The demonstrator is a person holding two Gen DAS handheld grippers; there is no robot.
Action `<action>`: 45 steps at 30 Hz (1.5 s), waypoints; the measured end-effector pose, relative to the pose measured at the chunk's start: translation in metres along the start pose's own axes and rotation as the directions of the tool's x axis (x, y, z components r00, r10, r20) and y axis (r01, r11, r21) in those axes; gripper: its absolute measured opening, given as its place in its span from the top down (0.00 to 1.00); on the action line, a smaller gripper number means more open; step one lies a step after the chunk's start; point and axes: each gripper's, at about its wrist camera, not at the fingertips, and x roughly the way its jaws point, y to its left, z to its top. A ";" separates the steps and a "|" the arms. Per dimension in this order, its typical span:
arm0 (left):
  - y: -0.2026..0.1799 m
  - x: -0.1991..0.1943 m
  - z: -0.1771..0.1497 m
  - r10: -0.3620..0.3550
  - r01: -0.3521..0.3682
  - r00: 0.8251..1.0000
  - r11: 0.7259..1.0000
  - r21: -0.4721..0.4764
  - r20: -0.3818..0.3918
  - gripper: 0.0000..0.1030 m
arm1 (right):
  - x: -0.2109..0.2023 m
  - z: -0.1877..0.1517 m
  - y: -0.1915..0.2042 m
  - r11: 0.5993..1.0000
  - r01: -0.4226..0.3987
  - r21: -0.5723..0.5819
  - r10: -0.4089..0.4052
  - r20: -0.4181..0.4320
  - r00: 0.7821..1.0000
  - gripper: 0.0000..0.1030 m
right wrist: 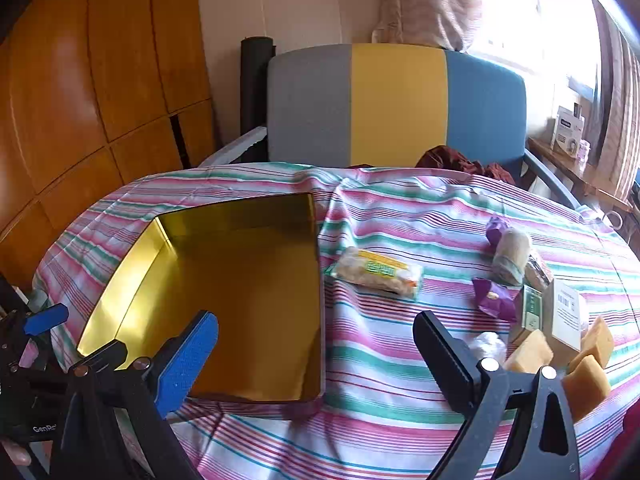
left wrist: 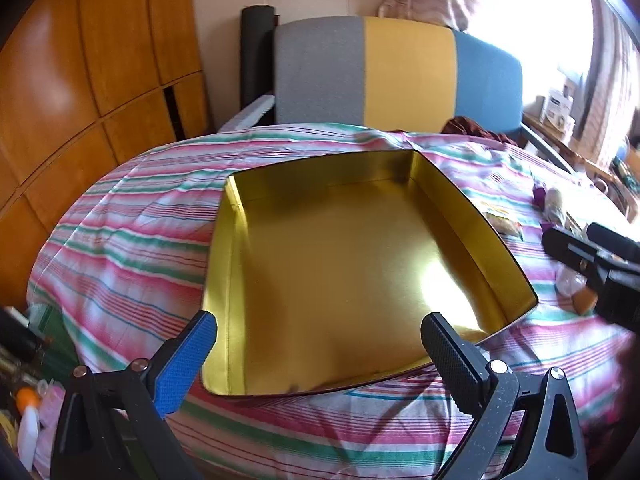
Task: Organize objects
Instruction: 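Move the left tool from the gold tray to the WEIDAN snack bag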
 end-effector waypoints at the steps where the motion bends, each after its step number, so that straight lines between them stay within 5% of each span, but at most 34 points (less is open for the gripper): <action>1: -0.003 0.001 0.001 -0.010 0.010 1.000 1.000 0.011 -0.005 0.00 | -0.001 0.001 -0.008 1.000 0.009 0.014 -0.009 0.001 1.000 0.03; 11: -0.042 0.007 0.035 -0.161 0.160 0.987 0.977 0.140 0.000 0.00 | -0.020 0.019 -0.142 0.957 0.236 0.170 -0.243 0.016 0.970 0.03; 16: -0.084 0.016 0.064 -0.225 0.225 0.974 0.937 0.267 -0.030 0.00 | -0.021 0.010 -0.196 0.929 0.247 0.276 -0.264 0.028 0.964 0.03; 21: -0.133 0.037 0.094 -0.268 0.267 0.961 0.850 0.454 -0.063 0.00 | -0.020 0.003 -0.220 0.888 0.165 0.428 -0.188 0.010 0.982 0.03; 25: -0.167 0.064 0.108 -0.265 0.291 0.955 0.744 0.601 -0.135 0.00 | -0.021 0.002 -0.227 0.875 0.131 0.465 -0.157 0.018 0.987 0.03; 28: -0.186 0.086 0.113 -0.259 0.320 0.947 0.674 0.666 -0.192 0.00 | -0.018 0.001 -0.231 0.864 0.111 0.491 -0.135 0.013 0.991 0.03; 31: -0.200 0.112 0.117 -0.238 0.337 0.941 0.631 0.698 -0.239 0.01 | -0.019 0.000 -0.237 0.857 0.094 0.507 -0.122 0.023 0.992 0.03; 38: -0.225 0.159 0.116 -0.188 0.385 0.921 0.568 0.728 -0.341 0.20 | -0.018 -0.003 -0.244 0.838 0.074 0.541 -0.102 0.023 0.995 0.03; 41: -0.232 0.171 0.115 -0.193 0.429 0.899 0.565 0.704 -0.393 0.36 | -0.019 -0.004 -0.248 0.828 0.072 0.556 -0.103 0.025 0.994 0.03; 45: -0.238 0.172 0.110 -0.195 0.430 0.898 0.580 0.692 -0.395 0.60 | -0.022 -0.007 -0.254 0.811 0.080 0.580 -0.122 0.033 0.992 0.03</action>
